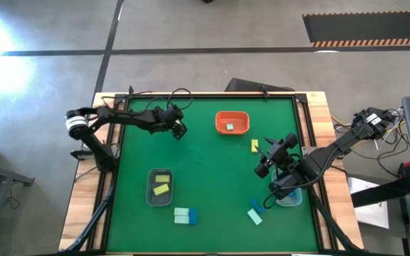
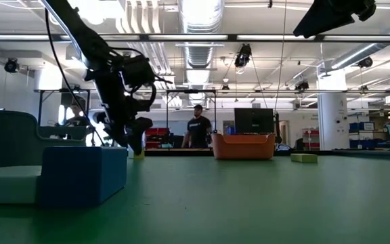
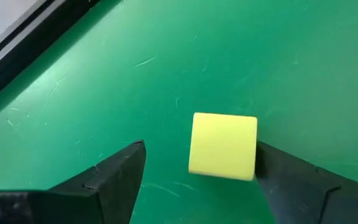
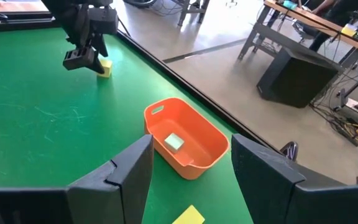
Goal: Sort & place blocks by color
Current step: Put the light green block into the gray bin
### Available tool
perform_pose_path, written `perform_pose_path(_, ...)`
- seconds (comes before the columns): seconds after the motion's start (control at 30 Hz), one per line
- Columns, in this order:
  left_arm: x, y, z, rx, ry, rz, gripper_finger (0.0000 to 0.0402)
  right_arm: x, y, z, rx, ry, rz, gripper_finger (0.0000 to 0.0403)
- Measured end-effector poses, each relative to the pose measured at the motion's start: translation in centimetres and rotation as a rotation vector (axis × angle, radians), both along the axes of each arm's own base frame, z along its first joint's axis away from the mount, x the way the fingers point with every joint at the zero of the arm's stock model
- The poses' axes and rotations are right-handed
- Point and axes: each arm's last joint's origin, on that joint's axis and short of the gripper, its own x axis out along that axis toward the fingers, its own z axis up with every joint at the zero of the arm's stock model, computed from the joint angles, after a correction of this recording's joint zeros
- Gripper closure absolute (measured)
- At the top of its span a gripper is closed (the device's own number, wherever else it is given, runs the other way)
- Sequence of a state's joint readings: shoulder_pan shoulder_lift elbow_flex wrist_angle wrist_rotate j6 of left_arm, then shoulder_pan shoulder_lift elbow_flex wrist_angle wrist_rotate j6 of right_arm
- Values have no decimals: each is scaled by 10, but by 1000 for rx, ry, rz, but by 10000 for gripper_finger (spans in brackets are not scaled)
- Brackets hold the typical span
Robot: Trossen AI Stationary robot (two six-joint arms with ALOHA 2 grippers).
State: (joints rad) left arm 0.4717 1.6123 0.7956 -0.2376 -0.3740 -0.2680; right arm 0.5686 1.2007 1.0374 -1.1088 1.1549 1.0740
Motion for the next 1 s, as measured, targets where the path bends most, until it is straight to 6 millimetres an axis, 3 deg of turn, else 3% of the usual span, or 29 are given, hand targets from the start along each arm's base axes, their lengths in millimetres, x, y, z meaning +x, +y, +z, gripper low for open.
perform_pose_path(0.17, 1, 0, -2, 6, 10, -18, 167, 0, 0, 0, 0, 0, 0, 200)
perform_pose_path(0.47, 1, 1, -1, 12, 2, -17, 283, 0, 0, -2, -3, 6, 0, 200)
perform_pose_path(0.7, 3, -4, 4, 14, -5, -33, 284, 0, 0, -2, -3, 6, 0, 200)
perform_pose_path(0.87, 5, -20, 31, 42, -62, -89, 284, 0, 0, -2, -2, 7, 0, 200)
perform_pose_path(1.0, 5, -51, 60, 73, -109, -214, 284, -1, 0, -2, -2, 7, 1, 200)
